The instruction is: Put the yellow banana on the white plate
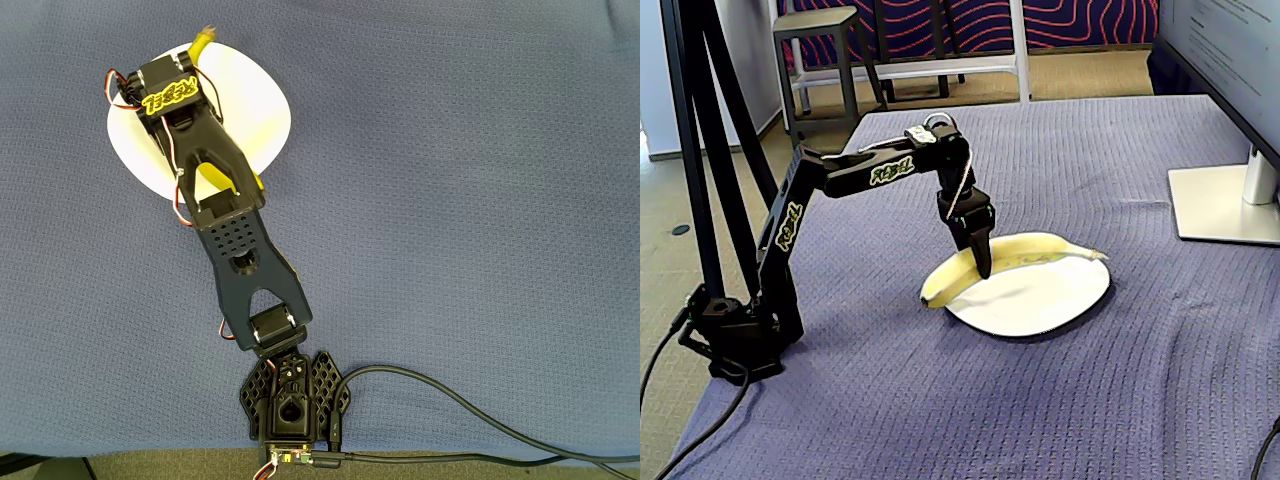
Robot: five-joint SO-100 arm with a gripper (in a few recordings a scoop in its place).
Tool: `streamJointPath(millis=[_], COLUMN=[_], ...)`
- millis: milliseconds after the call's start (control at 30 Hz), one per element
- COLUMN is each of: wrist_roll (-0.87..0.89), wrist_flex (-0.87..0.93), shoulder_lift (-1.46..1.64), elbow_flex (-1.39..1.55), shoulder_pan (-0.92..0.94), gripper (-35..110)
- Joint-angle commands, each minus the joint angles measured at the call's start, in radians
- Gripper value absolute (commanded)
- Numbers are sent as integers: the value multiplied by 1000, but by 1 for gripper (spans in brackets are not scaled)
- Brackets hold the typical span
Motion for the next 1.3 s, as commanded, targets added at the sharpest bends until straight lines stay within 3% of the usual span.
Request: streamJointPath(millis=[0,300,633,900,1267], wrist_roll=[2,-3,-8,-6,-173], wrist_flex=[11,14,17,8,-49], shoulder_lift=[31,32,35,74,339], elbow_flex=[-83,-83,-83,-83,80], shoulder_pan=[14,2,0,6,38], gripper=[11,28,29,0,0])
